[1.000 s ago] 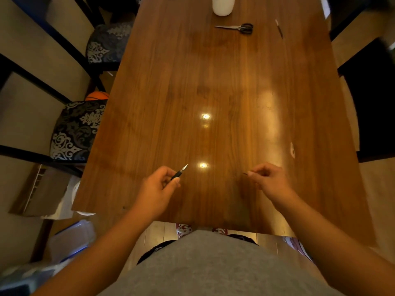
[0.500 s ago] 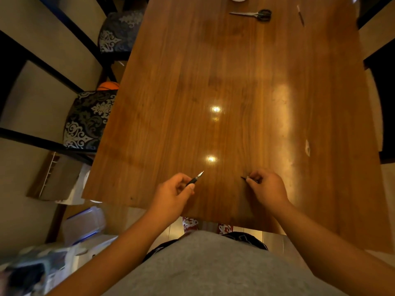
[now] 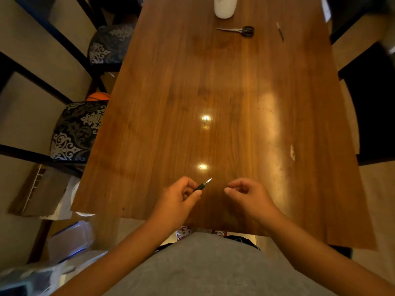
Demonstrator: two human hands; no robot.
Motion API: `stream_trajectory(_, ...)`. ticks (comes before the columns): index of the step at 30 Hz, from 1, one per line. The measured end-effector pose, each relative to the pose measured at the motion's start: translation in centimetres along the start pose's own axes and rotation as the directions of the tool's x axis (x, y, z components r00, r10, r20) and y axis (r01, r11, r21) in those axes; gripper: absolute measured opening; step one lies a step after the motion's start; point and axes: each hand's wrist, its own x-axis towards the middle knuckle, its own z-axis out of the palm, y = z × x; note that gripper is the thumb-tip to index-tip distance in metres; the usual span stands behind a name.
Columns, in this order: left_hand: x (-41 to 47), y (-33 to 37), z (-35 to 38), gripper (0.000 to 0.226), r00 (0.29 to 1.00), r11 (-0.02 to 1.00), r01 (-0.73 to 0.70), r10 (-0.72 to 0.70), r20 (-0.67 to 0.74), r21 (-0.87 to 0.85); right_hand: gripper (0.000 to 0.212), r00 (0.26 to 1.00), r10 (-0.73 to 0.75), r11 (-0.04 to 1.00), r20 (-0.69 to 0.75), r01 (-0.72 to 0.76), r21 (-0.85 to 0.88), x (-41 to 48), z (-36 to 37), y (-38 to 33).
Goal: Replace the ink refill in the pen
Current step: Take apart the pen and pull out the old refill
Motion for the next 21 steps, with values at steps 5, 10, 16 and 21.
stream_trajectory(5, -0.2, 1.1, 0.2, 0.013, 0.985, 0.971, -0.173, 0.169, 0.039, 0.167, 0.016, 0.988, -0.139, 0.984, 0.063, 0.131, 0.124, -2.6, 1.3, -3.4)
stream_trajectory(10, -0.7, 2.0, -0.4, 0.013, 0.934, 0.884, -0.356, 0.342, 0.101, 0.303, 0.034, 0.976, -0.187, 0.982, 0.107, 0.190, -0.015, -2.8, 0.8, -3.9)
stream_trajectory(16, -1.1, 2.6, -0.7, 0.009, 0.931, 0.890, -0.364, 0.339, 0.134, 0.275, 0.038, 0.969, -0.204, 0.975, 0.138, 0.214, -0.056, -2.8, 0.7, -3.8)
stream_trajectory(21, -1.4, 3.2, -0.7, 0.002, 0.962, 0.956, -0.253, 0.232, 0.144, 0.148, 0.041, 0.969, -0.228, 0.970, 0.093, 0.235, -0.068, -2.6, 1.0, -4.3)
